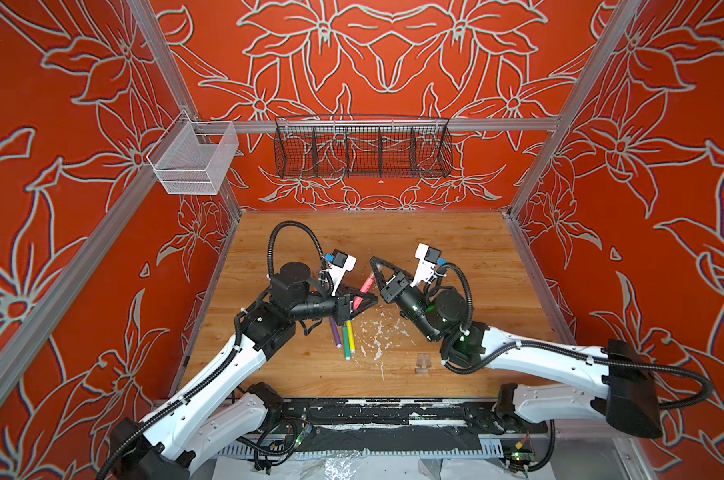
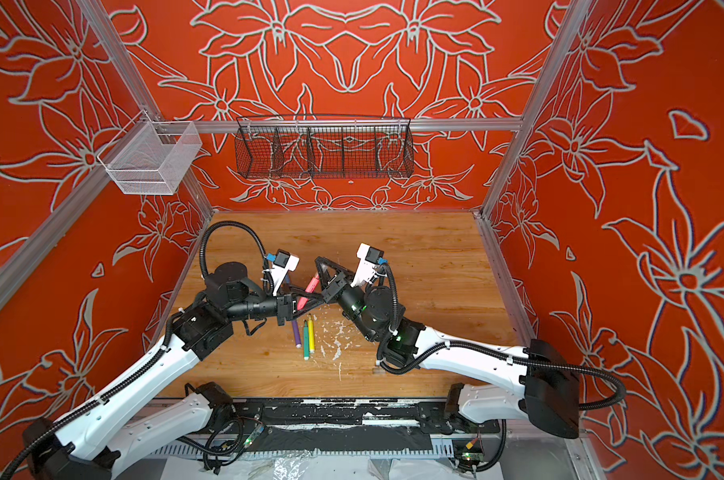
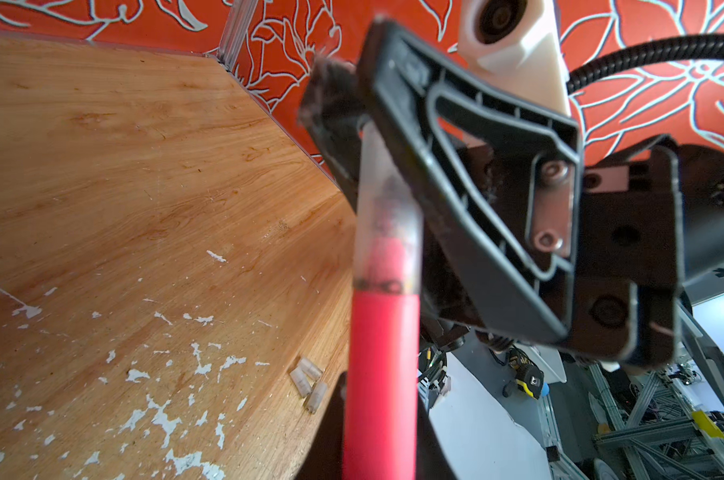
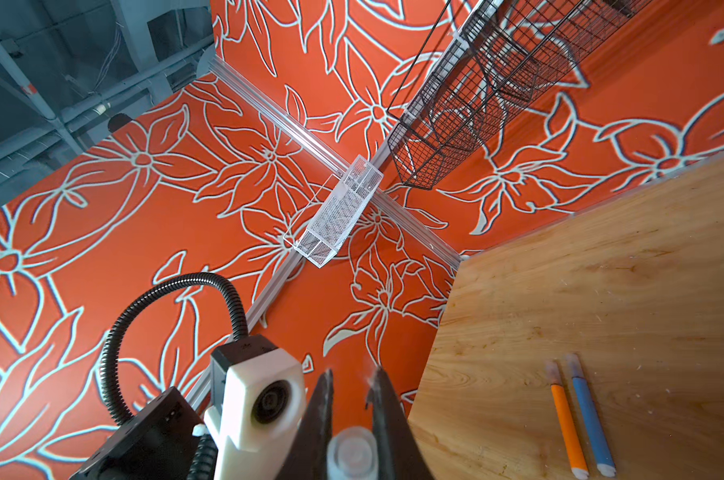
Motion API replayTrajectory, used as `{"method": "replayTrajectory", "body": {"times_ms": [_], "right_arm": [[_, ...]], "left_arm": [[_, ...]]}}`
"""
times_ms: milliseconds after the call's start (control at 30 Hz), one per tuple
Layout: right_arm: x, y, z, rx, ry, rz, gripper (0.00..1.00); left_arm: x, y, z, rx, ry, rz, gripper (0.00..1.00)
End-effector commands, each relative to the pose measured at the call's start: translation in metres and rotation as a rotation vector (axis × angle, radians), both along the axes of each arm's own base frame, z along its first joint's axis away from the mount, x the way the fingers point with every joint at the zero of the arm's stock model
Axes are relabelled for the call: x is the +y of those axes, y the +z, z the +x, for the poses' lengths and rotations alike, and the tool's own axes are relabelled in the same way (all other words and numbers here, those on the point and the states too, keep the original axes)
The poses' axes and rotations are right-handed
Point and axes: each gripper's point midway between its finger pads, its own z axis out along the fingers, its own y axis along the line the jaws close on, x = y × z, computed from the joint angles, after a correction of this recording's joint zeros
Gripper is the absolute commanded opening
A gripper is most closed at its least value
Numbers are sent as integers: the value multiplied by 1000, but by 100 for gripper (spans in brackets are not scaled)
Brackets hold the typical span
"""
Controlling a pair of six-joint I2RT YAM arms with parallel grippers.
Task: Insert the pens into the pen caps
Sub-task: 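Open the right gripper and withdraw it while the left carries the capped marker away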
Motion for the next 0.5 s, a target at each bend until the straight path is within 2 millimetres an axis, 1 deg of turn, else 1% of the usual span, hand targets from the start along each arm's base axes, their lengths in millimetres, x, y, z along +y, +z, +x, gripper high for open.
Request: {"method": "replayTrajectory", "body": {"times_ms": [0,67,133,167,200,267,300,367,400,433,467], "right_arm": [[72,-94,-125,86,574,-325,0],[60,-82,-112,78,517,-361,0],[40,-69,-93,72,436,-431,14],[26,-61,-80,67,379,-472,23],[12,-53,-69,58,329,-508,34],[-17,-45,-46,64,227,-562,45],[-34,-45,-34,77,175,-592,48],[-64,-44,-18,88,80,-650,52],[-80,-49,-11,94,21,-701,54],[-92,-53,-6,102,-24,-745,55],[-103,-62,0,112,-66,-801,55]], "left_arm": [[61,94,90,-265,514,-166,0],[66,83,95,-242,552,-129,0],[70,64,100,-186,593,-72,0],[72,50,102,-149,622,-31,0],[75,36,102,-117,658,13,0],[80,7,101,-55,734,102,0],[84,-8,100,-26,774,143,0],[97,-34,98,45,851,205,0],[105,-48,96,83,892,239,0],[112,-69,98,136,930,304,0],[122,-84,96,181,979,361,0]]}}
